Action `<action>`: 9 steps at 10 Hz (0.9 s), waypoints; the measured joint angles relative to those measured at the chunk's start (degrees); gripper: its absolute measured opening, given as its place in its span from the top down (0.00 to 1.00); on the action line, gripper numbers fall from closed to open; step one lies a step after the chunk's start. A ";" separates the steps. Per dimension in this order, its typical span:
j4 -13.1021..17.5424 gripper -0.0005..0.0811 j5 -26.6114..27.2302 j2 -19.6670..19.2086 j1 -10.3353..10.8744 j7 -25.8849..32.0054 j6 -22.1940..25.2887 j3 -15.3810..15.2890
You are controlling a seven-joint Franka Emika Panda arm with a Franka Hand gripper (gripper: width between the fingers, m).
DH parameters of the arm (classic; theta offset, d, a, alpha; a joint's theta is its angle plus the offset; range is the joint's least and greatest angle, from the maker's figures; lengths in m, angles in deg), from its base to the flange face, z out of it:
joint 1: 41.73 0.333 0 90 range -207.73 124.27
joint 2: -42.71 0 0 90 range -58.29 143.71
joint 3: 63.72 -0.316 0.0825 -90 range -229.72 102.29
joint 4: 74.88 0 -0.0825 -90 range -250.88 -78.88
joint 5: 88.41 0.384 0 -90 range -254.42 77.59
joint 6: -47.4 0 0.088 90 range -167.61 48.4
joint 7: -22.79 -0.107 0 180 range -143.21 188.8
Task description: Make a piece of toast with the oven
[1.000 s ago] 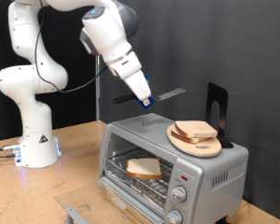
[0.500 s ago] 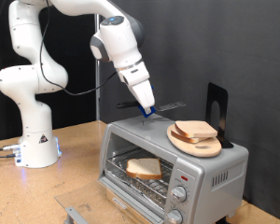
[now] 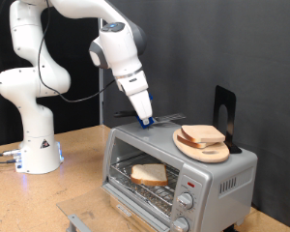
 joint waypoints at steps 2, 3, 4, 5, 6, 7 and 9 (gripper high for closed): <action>-0.14 0.29 -0.02 -0.29 -0.65 0.00 -0.61 -0.01; -0.13 0.13 -0.02 -0.38 -0.87 0.00 -0.79 -0.01; -0.14 0.13 -0.02 -0.45 -1.00 0.03 -1.52 -0.01; -0.34 0.02 0.81 -0.71 -0.93 0.50 -4.64 -0.08; -0.79 0.01 2.47 -1.02 -0.63 1.55 -8.99 -0.21; -1.16 0.01 4.57 -1.18 -0.15 3.08 -12.61 -0.23; -1.47 0.00 6.67 -1.33 0.34 5.29 -15.96 -0.23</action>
